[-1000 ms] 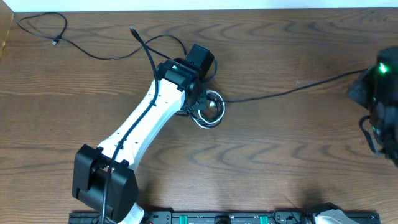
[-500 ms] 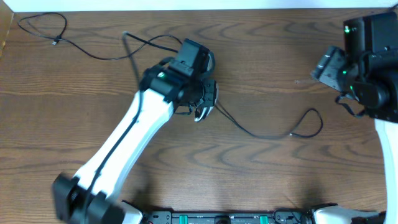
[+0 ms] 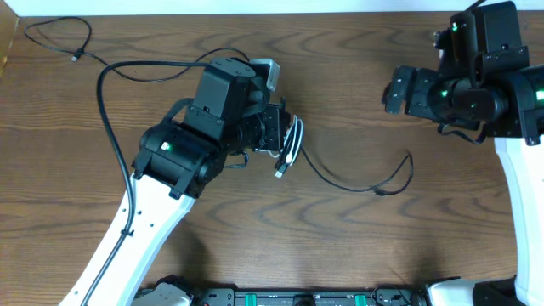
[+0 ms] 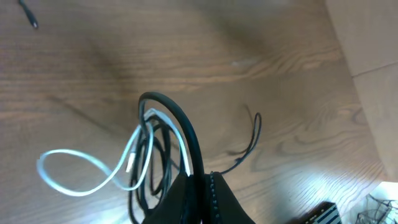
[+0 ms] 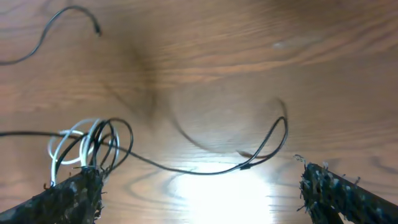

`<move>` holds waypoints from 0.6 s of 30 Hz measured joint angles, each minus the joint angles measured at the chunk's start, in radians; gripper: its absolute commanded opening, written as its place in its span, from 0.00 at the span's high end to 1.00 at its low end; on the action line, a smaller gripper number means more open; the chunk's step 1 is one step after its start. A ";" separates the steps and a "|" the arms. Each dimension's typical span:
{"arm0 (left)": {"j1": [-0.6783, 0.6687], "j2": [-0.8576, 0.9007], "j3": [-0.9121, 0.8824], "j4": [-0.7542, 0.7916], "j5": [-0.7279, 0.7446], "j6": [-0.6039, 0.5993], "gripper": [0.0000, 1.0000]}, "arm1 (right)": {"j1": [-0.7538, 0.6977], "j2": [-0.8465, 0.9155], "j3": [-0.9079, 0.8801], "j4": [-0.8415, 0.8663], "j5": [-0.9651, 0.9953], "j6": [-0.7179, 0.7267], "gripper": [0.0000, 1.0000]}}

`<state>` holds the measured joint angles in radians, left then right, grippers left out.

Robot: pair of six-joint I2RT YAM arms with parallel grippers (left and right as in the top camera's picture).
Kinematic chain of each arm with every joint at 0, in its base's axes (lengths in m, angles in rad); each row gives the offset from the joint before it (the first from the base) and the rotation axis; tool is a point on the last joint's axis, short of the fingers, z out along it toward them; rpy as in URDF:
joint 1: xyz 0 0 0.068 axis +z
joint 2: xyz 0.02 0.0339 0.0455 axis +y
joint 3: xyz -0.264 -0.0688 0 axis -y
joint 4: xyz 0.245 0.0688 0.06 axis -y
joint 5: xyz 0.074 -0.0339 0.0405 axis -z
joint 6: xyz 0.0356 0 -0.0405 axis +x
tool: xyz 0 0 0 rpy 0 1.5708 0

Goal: Untangle cables

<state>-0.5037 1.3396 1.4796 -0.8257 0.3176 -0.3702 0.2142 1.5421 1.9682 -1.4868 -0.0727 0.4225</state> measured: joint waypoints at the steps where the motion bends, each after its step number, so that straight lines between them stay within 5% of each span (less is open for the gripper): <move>1: 0.000 -0.003 0.000 0.011 0.008 0.000 0.93 | 0.000 0.001 0.000 0.000 -0.012 -0.008 0.01; 10: 0.005 -0.021 0.000 0.162 0.145 -0.064 0.92 | 0.010 0.001 -0.131 0.090 -0.175 -0.115 0.01; 18: 0.005 -0.022 0.000 0.202 0.233 -0.084 0.92 | 0.024 0.002 -0.401 0.341 -0.338 -0.150 0.01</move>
<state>-0.4992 1.3178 1.4796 -0.6235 0.5510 -0.4545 0.2379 1.5440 1.5669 -1.1461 -0.4110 0.2729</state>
